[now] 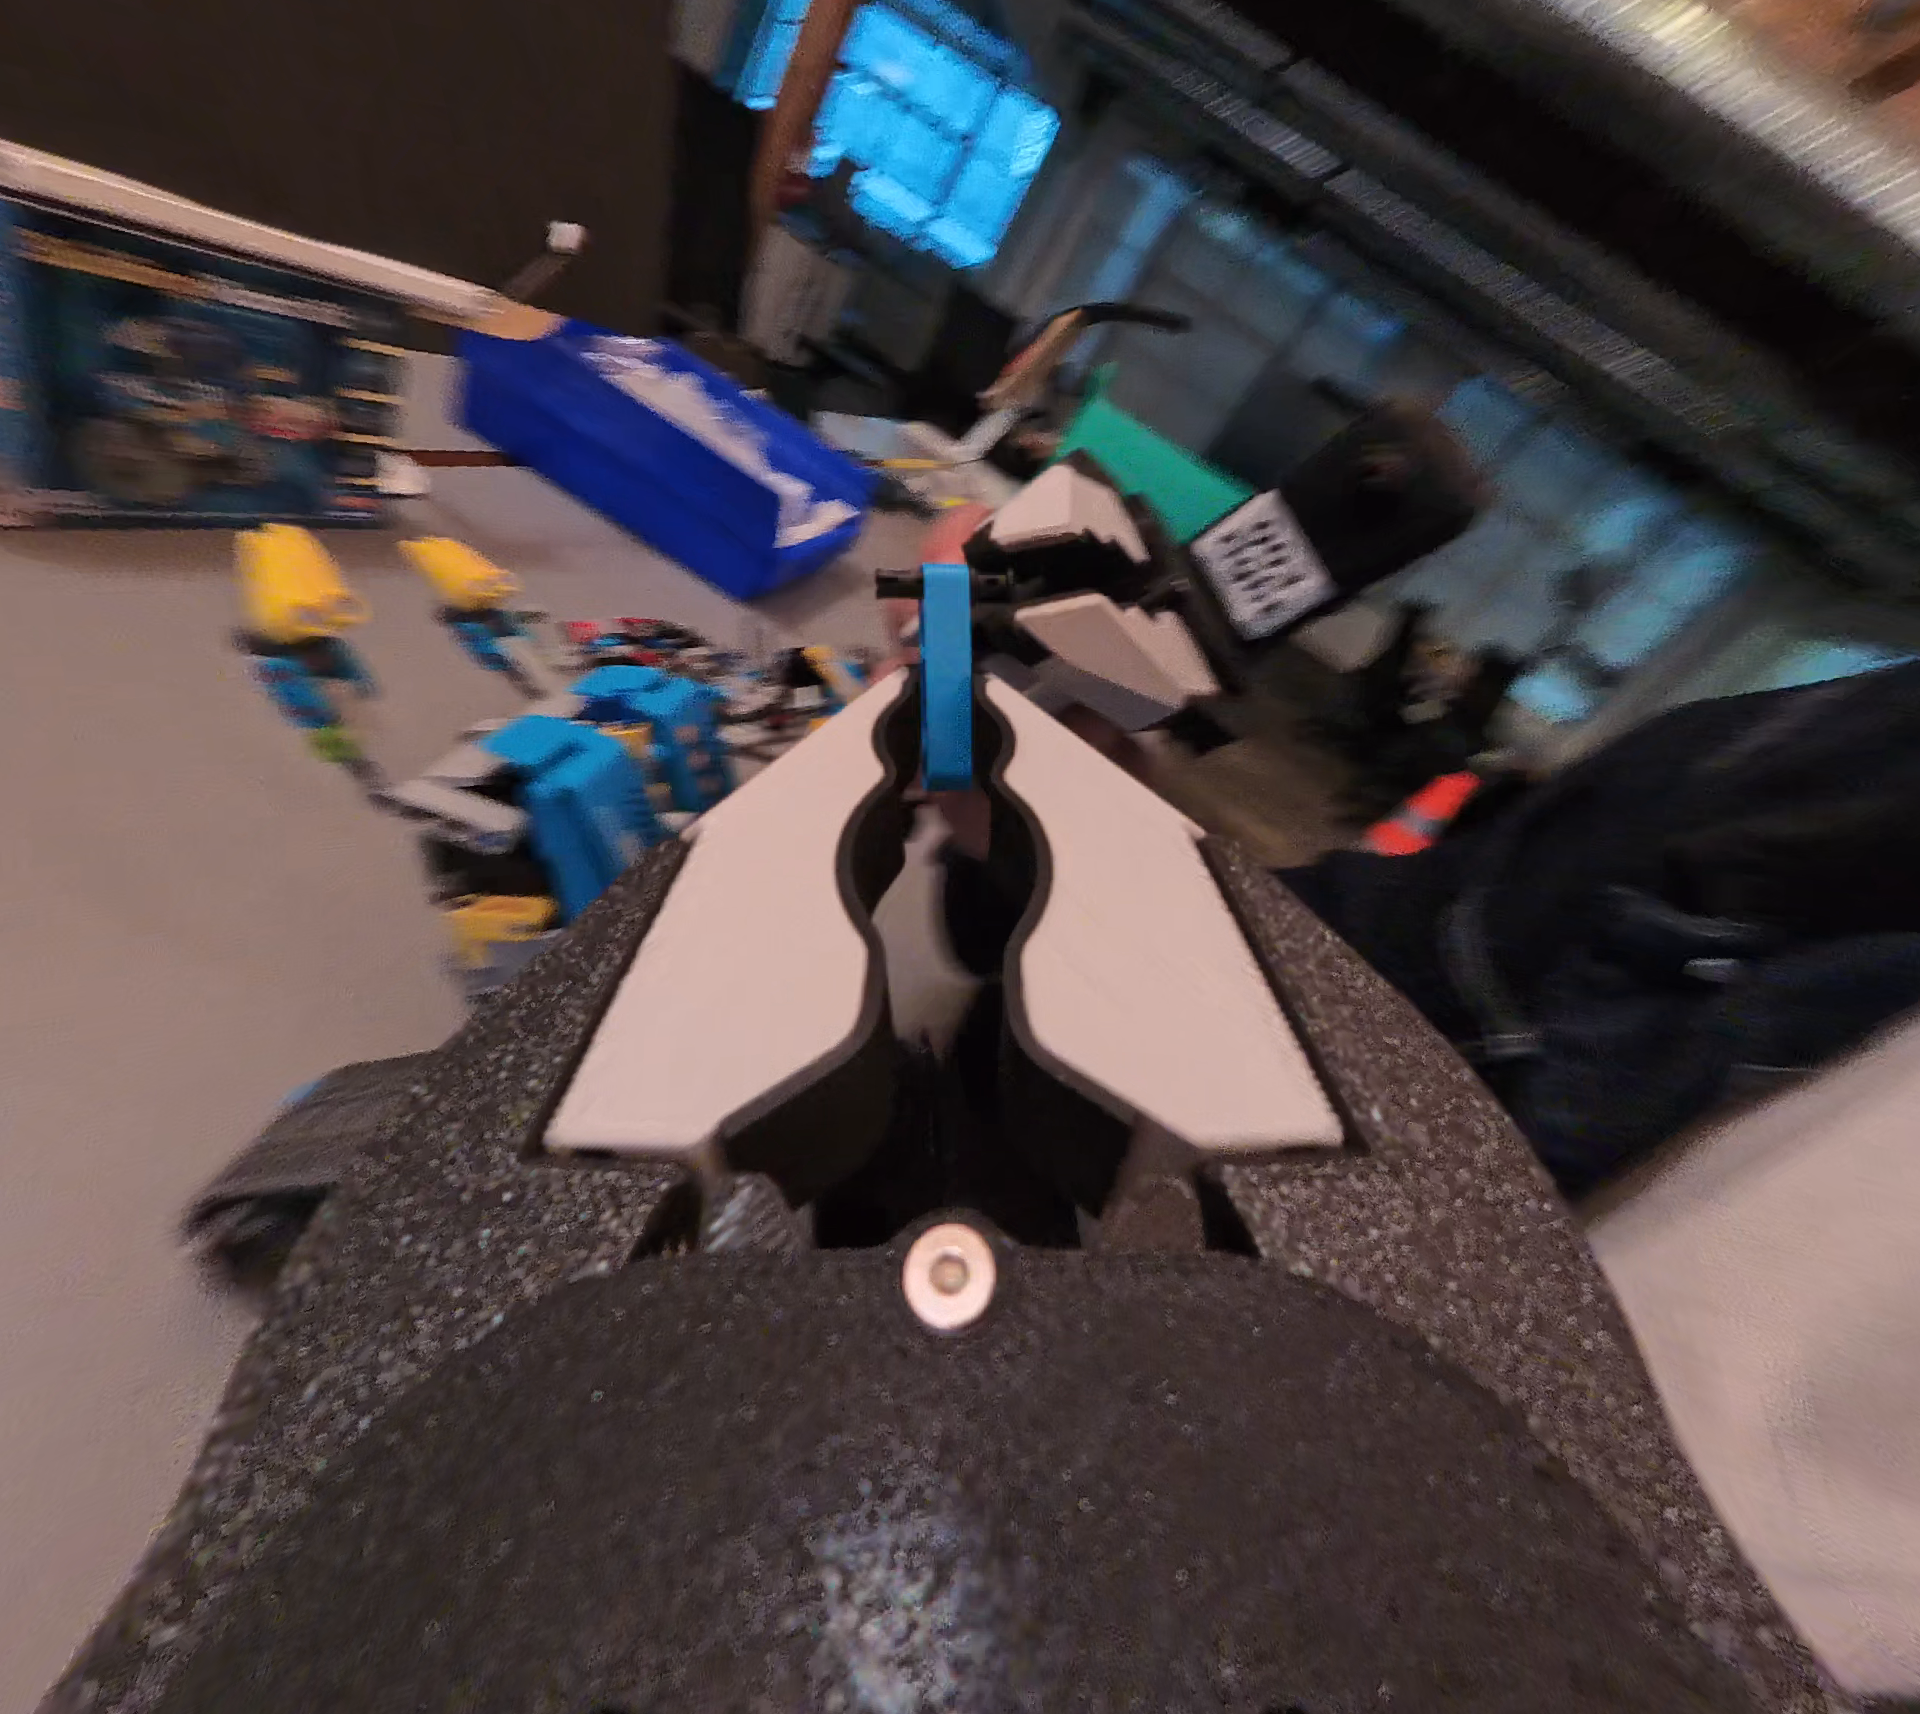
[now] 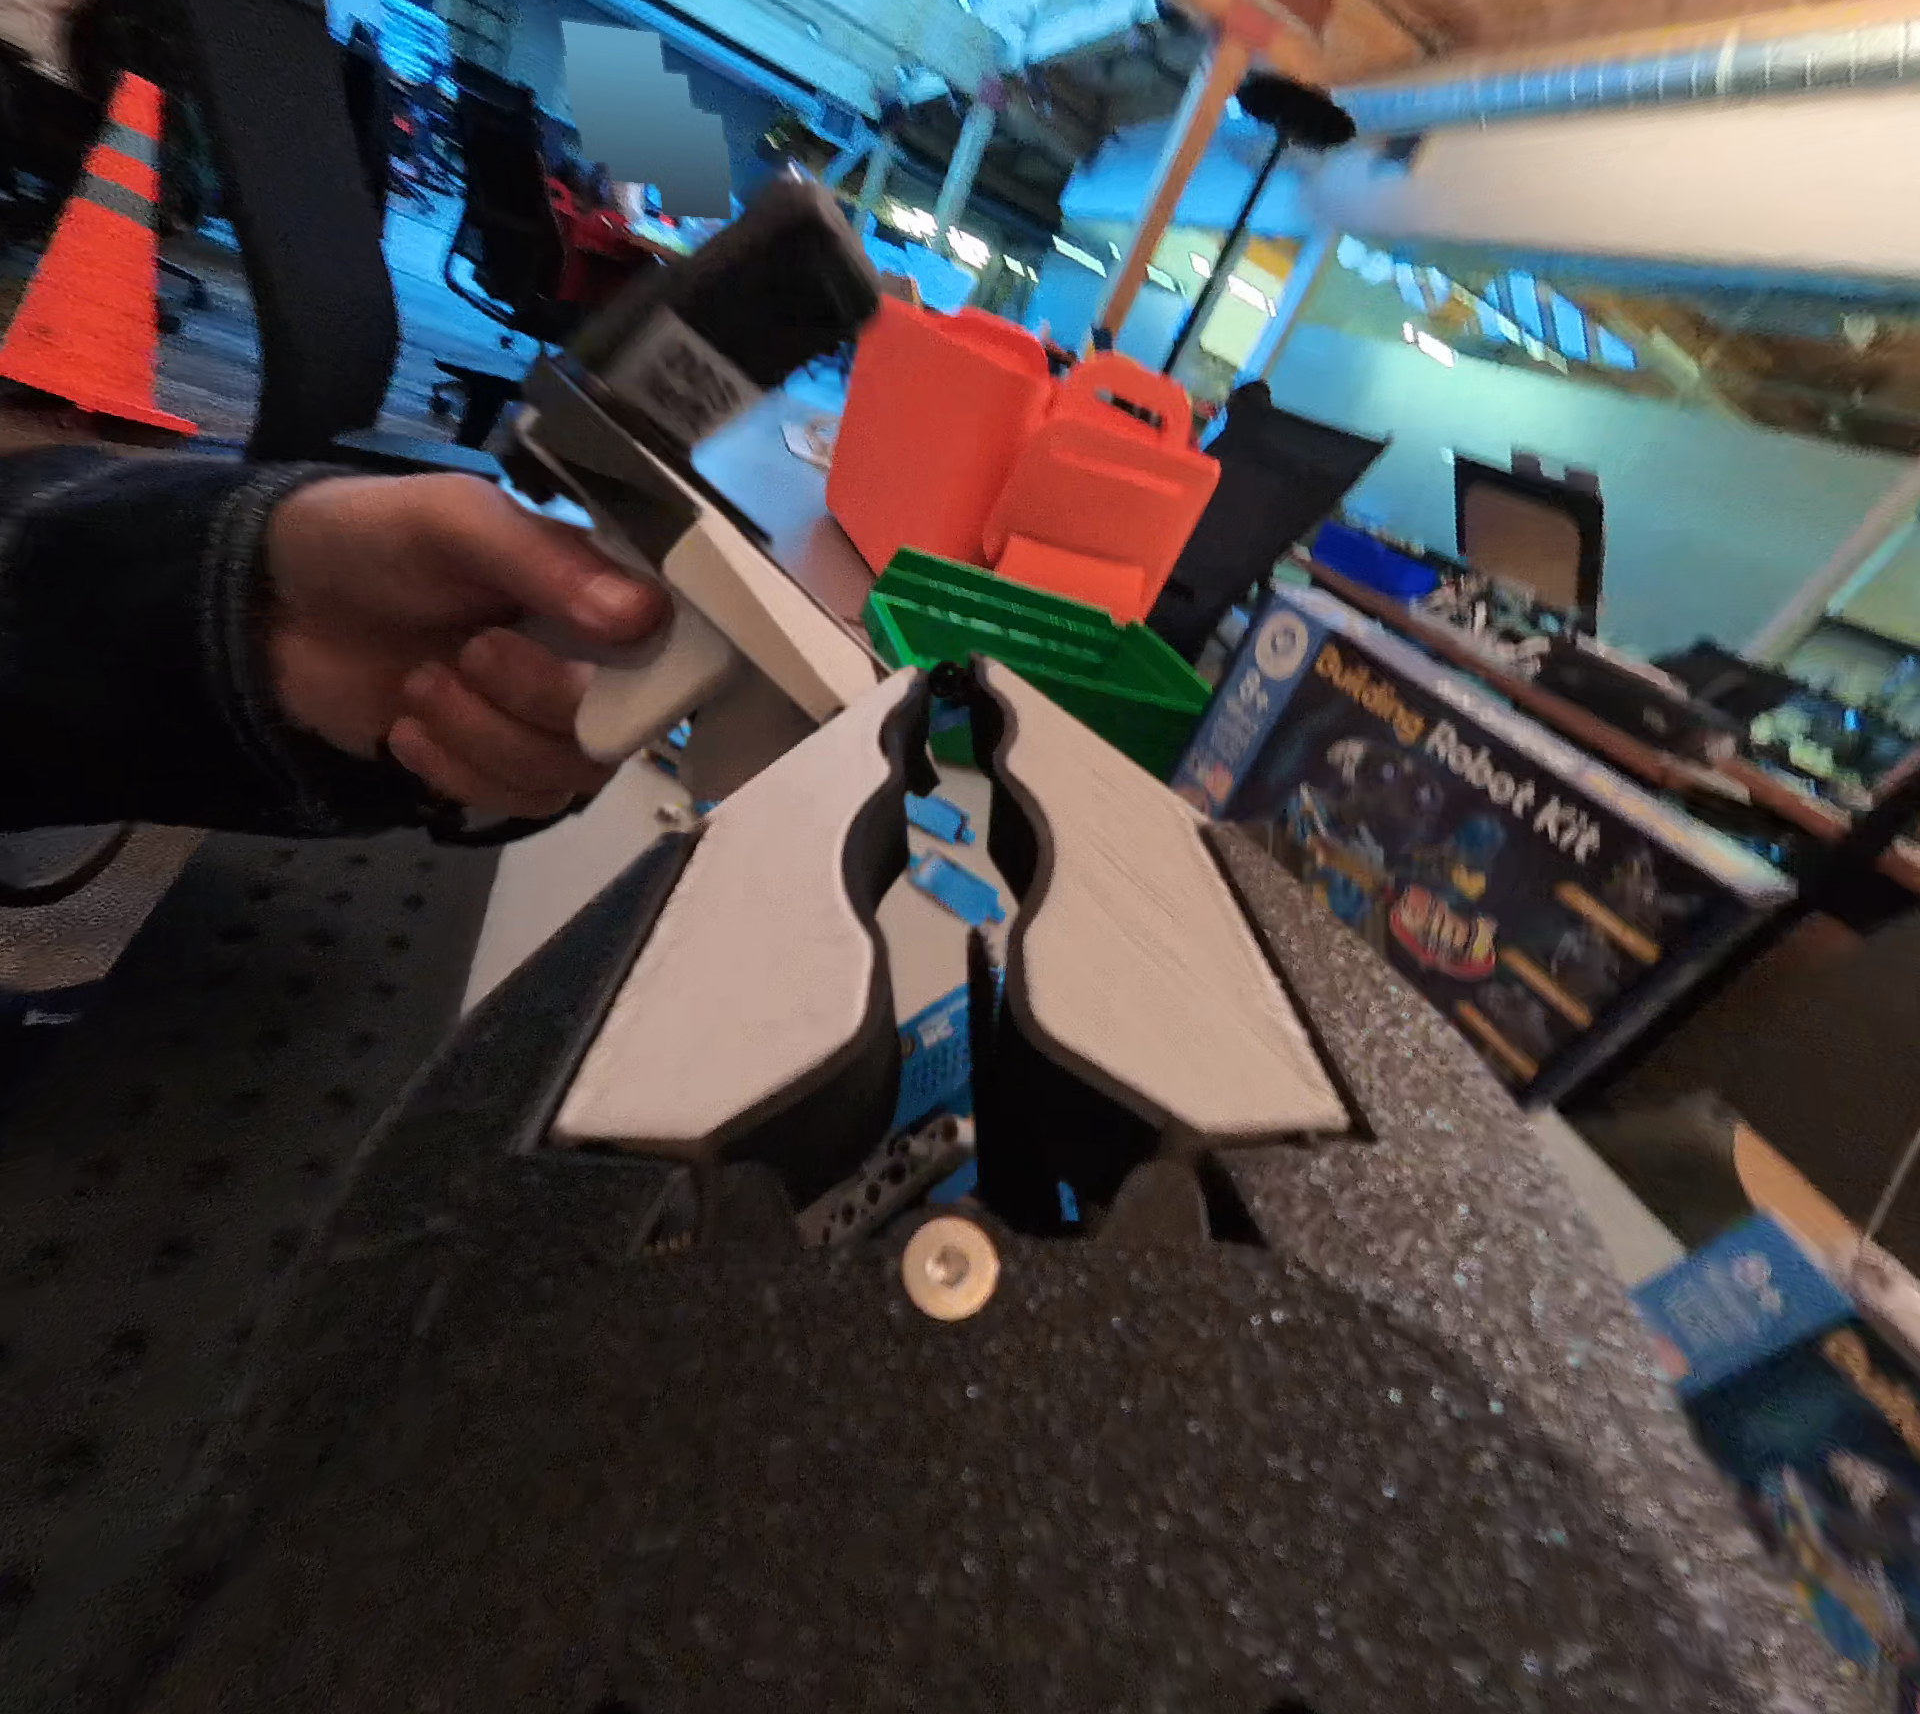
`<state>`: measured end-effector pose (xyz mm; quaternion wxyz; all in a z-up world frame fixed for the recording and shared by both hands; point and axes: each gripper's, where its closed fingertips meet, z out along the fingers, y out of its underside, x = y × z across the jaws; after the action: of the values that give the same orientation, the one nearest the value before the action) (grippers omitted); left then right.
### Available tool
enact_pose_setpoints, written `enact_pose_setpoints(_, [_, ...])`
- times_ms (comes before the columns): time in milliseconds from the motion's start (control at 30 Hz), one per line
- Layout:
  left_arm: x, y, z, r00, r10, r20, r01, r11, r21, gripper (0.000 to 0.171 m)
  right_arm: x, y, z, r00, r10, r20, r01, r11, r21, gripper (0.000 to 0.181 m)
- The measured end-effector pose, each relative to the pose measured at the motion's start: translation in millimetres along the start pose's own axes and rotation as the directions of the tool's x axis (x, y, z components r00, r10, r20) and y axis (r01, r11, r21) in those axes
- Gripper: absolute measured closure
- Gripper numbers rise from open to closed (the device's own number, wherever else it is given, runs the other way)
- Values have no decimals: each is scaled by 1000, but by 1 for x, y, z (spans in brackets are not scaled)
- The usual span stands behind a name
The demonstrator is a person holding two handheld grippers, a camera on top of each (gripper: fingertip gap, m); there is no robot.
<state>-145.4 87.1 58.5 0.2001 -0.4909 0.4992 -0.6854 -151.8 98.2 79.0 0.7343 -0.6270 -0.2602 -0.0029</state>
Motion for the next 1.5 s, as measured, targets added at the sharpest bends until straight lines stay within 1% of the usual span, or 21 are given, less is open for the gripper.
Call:
enact_pose_setpoints(33, [-11, 3, -1, 990, 102, 101, -99, 994, -40, 165, 2, 9, 3, 999, 34, -21, -34, 999, -32, 175])
enact_pose_setpoints(67, [-21, 5, -2, 955, 218, 200, -205, 975, -86, 166, 5, 17, 6, 995, 94, -43, -96, 994, -46, 175])
enact_pose_setpoints(100, [-28, 5, -3, 904, 324, 279, -298, 945, -132, 166, 6, 22, 7, 983, 177, -50, -179, 983, -37, 174])
enact_pose_setpoints(167, [-38, 4, -5, 770, 508, 386, -455, 862, -225, 165, 5, 28, 8, 936, 349, -47, -350, 936, -17, 163])
enact_pose_setpoints(233, [-41, 4, -6, 645, 642, 415, -557, 767, -319, 165, 3, 40, 10, 875, 483, -36, -484, 874, -45, 153])
enact_pose_setpoints(333, [-43, 9, -7, 465, 800, 380, -669, 599, -440, 165, 3, 49, 7, 774, 633, -15, -632, 772, -72, 149])
enact_pose_setpoints(400, [-44, 12, -6, 369, 865, 341, -709, 499, -498, 165, 0, 51, 3, 713, 700, 36, -694, 713, -101, 159])
enact_pose_setpoints(433, [-42, 15, -4, 339, 889, 308, -732, 454, -507, 165, -3, 51, 2, 689, 721, 67, -713, 692, -115, 158])
enact_pose_setpoints(500, [-42, 21, 0, 272, 927, 259, -755, 372, -540, 165, -9, 47, 0, 662, 739, 123, -730, 674, -115, 169])
enact_pose_setpoints(567, [-43, 24, 3, 200, 954, 224, -771, 294, -565, 165, -8, 52, -2, 667, 738, 104, -726, 675, -134, 174])
enact_pose_setpoints(667, [-48, 27, 6, 138, 967, 215, -768, 242, -593, 165, -10, 58, -5, 686, 724, 76, -704, 686, -181, 175])
enact_pose_setpoints(800, [-45, 27, 13, -5, 971, 241, -787, 145, -600, 165, -10, 60, -8, 705, 706, 61, -679, 698, -230, 175])
enact_pose_setpoints(833, [-43, 27, 14, -7, 971, 240, -791, 141, -596, 165, -11, 59, -10, 700, 711, 66, -681, 692, -241, 175])
enact_pose_setpoints(900, [-43, 26, 15, 47, 964, 260, -790, 196, -581, 165, -9, 59, -14, 712, 699, 59, -670, 703, -239, 176])
enact_pose_setpoints(967, [-45, 20, 12, 54, 956, 287, -785, 218, -579, 165, -11, 64, -18, 728, 684, 49, -651, 712, -264, 177])
enact_pose_setpoints(1033, [-42, 22, 14, 53, 964, 262, -796, 200, -571, 165, -10, 63, -18, 736, 675, 47, -647, 722, -244, 177])
enact_pose_setpoints(1100, [-41, 21, 17, 18, 967, 254, -797, 167, -580, 165, -13, 63, -16, 730, 681, 61, -649, 719, -249, 174])
enact_pose_setpoints(1200, [-42, 23, 17, -1, 970, 243, -799, 145, -583, 165, -10, 59, -18, 719, 691, 76, -663, 714, -223, 172])
enact_pose_setpoints(1300, [-40, 22, 17, -3, 968, 251, -806, 146, -574, 165, -10, 58, -19, 694, 715, 90, -685, 693, -225, 176])
enact_pose_setpoints(1433, [-42, 25, 18, -14, 971, 238, -797, 133, -589, 165, -11, 62, -19, 712, 698, 79, -668, 708, -232, 177])
enact_pose_setpoints(1500, [-43, 30, 18, 1, 973, 229, -791, 141, -596, 165, -15, 68, -20, 722, 688, 72, -648, 709, -279, 177])
